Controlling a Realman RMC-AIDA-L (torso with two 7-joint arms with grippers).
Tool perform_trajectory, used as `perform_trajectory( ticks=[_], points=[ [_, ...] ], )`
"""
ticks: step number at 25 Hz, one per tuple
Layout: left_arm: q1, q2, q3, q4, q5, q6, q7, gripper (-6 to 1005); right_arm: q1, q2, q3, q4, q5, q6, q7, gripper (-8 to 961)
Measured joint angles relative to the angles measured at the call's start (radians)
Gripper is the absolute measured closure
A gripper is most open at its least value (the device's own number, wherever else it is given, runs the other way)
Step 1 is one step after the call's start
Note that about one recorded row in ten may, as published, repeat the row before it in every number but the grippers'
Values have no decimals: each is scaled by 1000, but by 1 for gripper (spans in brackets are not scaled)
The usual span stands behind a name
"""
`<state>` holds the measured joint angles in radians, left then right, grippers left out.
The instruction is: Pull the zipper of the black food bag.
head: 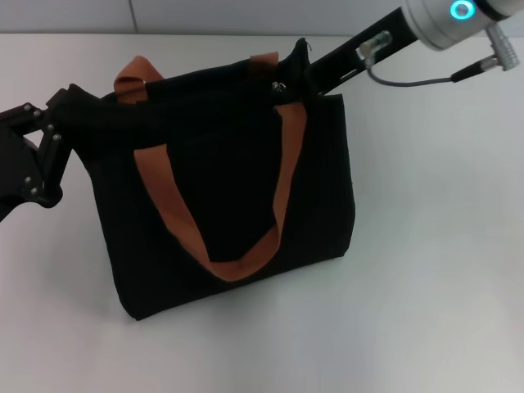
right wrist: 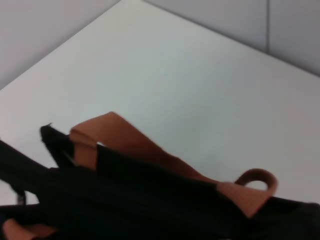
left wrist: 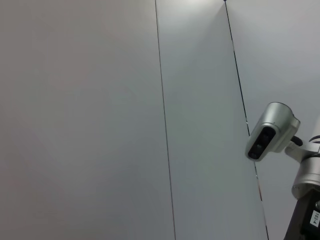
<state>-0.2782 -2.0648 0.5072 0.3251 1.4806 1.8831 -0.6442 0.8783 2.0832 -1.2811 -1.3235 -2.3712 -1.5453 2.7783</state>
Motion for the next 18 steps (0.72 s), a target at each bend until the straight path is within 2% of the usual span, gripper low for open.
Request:
perform_trajectory(
  ticks=[11, 14, 18],
  points=[
    [1, 0, 0, 0, -1, -2, 0, 984, -47, 0, 45, -43, -17, -13, 1, 956],
    [0, 0, 0, 0, -1, -3, 0, 984, -62, 0, 85, -47, 25, -13, -6, 955],
    [-1, 0, 0, 0, -1, -7, -2, 983, -116, -1, 175, -29, 160, -9, -95, 931]
  ],
)
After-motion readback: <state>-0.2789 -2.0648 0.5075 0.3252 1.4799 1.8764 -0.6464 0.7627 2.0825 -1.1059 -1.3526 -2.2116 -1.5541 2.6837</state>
